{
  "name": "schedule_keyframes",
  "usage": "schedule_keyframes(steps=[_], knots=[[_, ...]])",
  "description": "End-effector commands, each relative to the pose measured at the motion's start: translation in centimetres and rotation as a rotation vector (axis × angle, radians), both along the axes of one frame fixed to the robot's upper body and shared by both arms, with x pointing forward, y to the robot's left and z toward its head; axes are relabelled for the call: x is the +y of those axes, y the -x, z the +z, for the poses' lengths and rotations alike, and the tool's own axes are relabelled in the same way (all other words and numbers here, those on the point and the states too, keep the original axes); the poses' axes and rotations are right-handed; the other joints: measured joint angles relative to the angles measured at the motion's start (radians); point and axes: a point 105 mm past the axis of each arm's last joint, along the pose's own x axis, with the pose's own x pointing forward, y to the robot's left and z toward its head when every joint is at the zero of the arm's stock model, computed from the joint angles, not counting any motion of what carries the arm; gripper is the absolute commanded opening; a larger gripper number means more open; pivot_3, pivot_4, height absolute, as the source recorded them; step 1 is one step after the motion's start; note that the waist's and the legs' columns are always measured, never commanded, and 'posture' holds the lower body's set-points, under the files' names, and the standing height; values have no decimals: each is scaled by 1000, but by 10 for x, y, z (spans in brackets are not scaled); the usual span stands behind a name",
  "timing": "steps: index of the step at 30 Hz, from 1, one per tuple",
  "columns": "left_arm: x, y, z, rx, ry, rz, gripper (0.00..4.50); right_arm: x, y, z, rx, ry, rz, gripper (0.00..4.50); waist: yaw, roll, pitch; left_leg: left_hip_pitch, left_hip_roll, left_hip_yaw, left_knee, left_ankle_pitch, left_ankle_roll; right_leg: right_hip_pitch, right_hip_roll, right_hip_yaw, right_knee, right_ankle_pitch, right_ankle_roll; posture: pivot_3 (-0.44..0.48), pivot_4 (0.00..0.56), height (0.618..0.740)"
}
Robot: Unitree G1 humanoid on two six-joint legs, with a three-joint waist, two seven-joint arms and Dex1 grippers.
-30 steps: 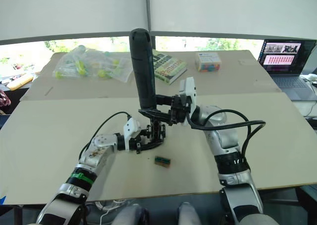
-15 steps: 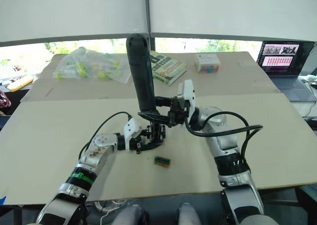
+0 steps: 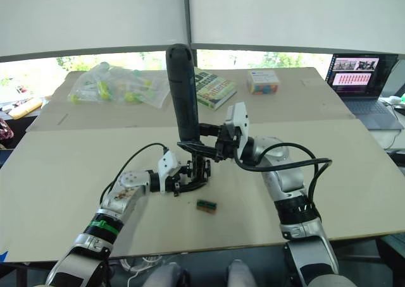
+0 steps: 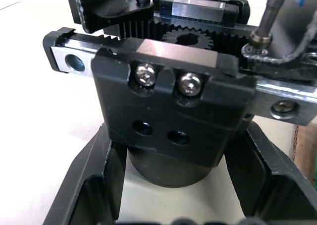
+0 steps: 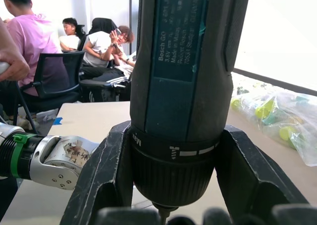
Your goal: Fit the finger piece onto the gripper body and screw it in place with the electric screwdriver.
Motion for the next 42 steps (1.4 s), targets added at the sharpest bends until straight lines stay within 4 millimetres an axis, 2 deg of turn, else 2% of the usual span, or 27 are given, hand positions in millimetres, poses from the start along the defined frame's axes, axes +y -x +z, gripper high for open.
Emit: schedule_keyframes(steps=[1, 8, 16, 20, 26, 35, 38, 39, 42], knots=[[-4, 4, 1, -1, 5, -26, 2324, -6, -9, -36, 117, 102, -56, 1956, 0, 0, 0, 0, 0, 0, 0, 0, 0, 0, 0, 0, 0, 0, 0, 0, 150, 740], [-3, 4, -1, -3, 3, -22, 2324, -8, -7, -19, 71, 75, -35, 1956, 0, 0, 0, 0, 0, 0, 0, 0, 0, 0, -1, 0, 0, 0, 0, 0, 150, 740], [-3, 4, -4, -1, -3, -18, 2324, -8, 1, 19, -7, -17, 19, 1956, 0, 0, 0, -2, 0, 0, -1, 0, 0, -3, -3, 0, -1, 0, 0, 0, 150, 740], [-4, 3, -5, -2, -10, -17, 2324, -9, 6, 43, -67, -75, 49, 1956, 1, 0, 0, -8, -1, 0, 0, 0, 0, -8, -4, 0, 0, 0, 0, 0, 150, 740], [-3, 2, -9, 10, -17, 4, 2324, -14, 15, 67, -147, -144, 99, 1956, 6, 0, 0, -17, -2, 0, 1, 0, 0, -16, -6, -1, 1, 1, 0, 0, 150, 740], [1, 0, -12, 7, -42, 20, 2324, -26, 35, 83, -224, -209, 168, 1956, 9, 0, 0, -16, -2, 0, 1, 0, 1, -15, -6, -3, 1, 1, 0, 0, 150, 740], [0, 0, -6, 36, 29, 35, 2324, -31, 40, 88, -238, -226, 165, 1956, 11, 0, 0, -16, -2, 0, 1, 0, 1, -15, -6, -3, 0, 1, 0, 0, 150, 740], [1, -1, -5, 35, 34, 43, 2824, -34, 44, 92, -245, -242, 175, 1956, 11, 0, 0, -16, -2, 0, 1, 0, 1, -15, -6, -3, 0, 1, 0, 0, 150, 740], [6, 0, -5, 24, 23, 52, 3897, -38, 56, 101, -278, -254, 204, 1956, 10, 0, 0, -16, -2, 0, 1, 0, 1, -15, -6, -3, 0, 1, 0, 0, 150, 740]])
